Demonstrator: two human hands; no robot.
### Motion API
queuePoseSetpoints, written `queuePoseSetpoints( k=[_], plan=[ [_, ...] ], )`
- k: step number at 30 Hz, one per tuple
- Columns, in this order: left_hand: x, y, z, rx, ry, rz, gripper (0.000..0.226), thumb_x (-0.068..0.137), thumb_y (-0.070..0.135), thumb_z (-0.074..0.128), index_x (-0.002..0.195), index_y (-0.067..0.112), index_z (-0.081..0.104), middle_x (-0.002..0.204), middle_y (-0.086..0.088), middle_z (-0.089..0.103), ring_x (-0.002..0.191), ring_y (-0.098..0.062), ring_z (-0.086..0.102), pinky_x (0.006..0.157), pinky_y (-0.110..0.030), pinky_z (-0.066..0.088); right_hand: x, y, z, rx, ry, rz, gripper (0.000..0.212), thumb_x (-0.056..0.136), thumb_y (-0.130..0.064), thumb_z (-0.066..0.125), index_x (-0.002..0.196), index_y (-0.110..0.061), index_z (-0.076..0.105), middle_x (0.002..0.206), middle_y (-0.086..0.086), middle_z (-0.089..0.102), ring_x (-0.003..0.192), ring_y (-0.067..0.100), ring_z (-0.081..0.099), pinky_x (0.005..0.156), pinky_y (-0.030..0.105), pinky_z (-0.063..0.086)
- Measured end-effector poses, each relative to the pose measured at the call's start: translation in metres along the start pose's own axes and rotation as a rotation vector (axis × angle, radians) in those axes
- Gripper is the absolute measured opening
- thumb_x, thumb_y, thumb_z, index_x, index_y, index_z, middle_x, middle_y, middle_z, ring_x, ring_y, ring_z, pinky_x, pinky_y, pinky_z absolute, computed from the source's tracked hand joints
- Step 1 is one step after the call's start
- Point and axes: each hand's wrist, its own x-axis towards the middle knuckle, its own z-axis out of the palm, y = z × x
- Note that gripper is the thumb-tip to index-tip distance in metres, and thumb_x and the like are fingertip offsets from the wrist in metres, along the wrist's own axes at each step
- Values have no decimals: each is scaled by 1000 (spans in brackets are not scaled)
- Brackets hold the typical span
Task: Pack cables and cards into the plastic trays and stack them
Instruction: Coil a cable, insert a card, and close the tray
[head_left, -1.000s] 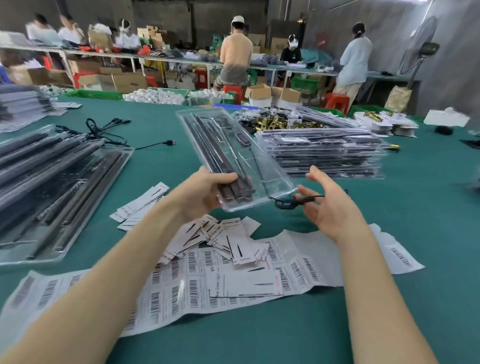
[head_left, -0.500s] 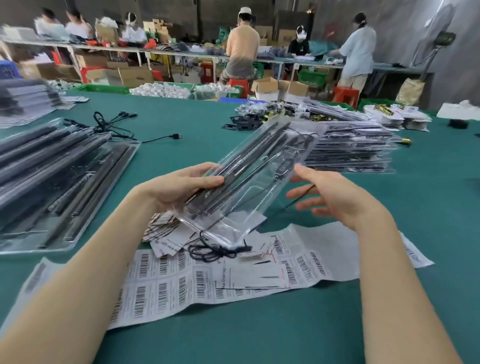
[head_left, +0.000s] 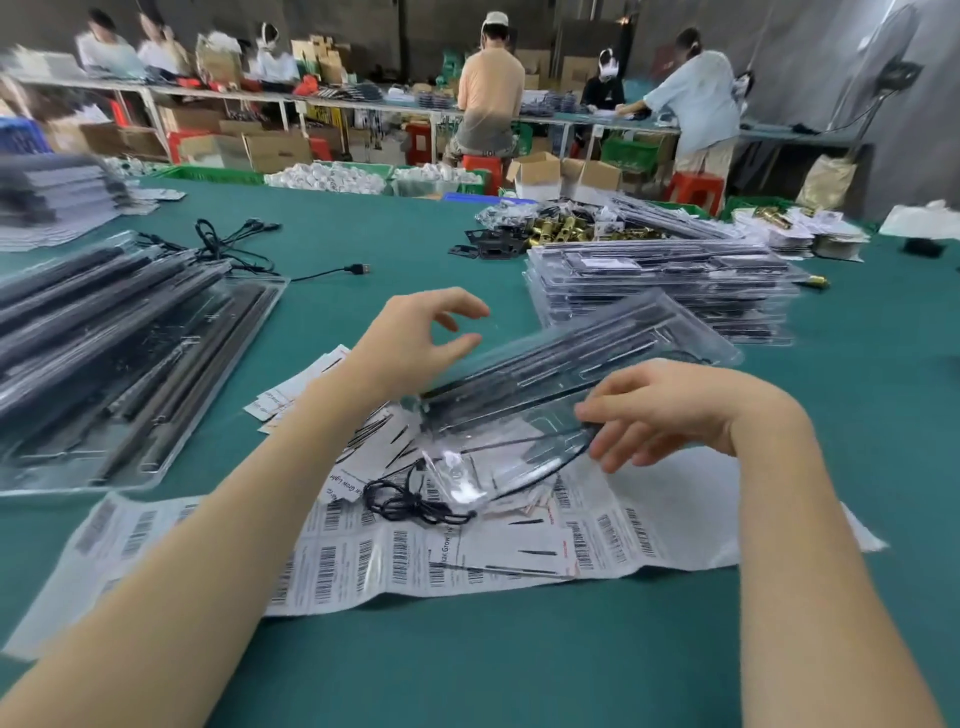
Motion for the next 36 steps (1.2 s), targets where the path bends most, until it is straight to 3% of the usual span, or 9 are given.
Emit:
queuePoseSetpoints(
  k=[4,7,10,16,20,24,27,31,36],
  plan=[
    [2,20,-19,20,-235,-61,8,88,39,74,90,33,69,91,16,72,83,-3,65,76,-22,52,3,3,-3,-12,-44,5,35,86,-30,78,110,-6,69,93,8,78,86,22,77,61,21,57],
    [3,48,-28,142,-682,-102,36,67,68,79,88,44,62,90,24,67,80,5,62,71,-24,48,3,1,-1,-136,-110,24,30,80,-26,85,105,-14,72,91,6,78,84,17,77,61,18,56],
    [-3,63,-7,395,-951,-172,61,52,76,81,94,45,50,101,19,56,92,-7,58,76,-30,46,10,0,6,-245,-54,20,23,74,-22,89,91,-22,74,78,-2,77,66,9,72,51,14,49],
    [-4,51,1,477,-824,-117,54,68,47,86,102,41,44,114,10,45,104,-15,47,79,-34,43,22,-3,14,-271,171,-121,11,74,-25,88,75,-29,78,64,-11,69,54,7,63,55,20,50],
    [-3,39,-26,505,-729,-268,60,61,64,84,101,36,50,107,14,53,97,-11,54,87,-38,50,29,-3,19,-341,292,-209,11,75,-39,86,71,-34,77,55,-27,61,51,-9,55,52,14,38],
    [-6,25,-47,637,-805,-448,58,65,69,78,101,27,63,102,8,70,90,-12,63,76,-30,48,33,0,24,-300,331,-278,10,78,-39,83,73,-33,77,57,-27,62,55,-15,54,54,16,37],
    [-10,22,-53,562,-816,-460,47,71,65,77,98,28,66,102,8,73,91,-11,66,76,-29,48,35,0,24,-273,372,-304,8,82,-39,80,78,-35,74,73,-20,70,68,-5,62,62,20,44],
    [-15,21,-68,335,-897,-517,62,64,60,86,107,37,49,103,21,74,105,-7,63,100,-38,41,38,-2,26,-179,473,-361,7,86,-37,74,82,-32,71,81,-16,72,77,3,65,76,29,53],
    [-18,10,-64,213,-904,-462,54,72,39,89,105,38,46,96,11,75,85,-15,59,89,-39,43,39,-6,29,-248,406,-304,5,87,-32,74,83,-32,70,86,-12,71,84,9,64,74,29,51]
  ],
)
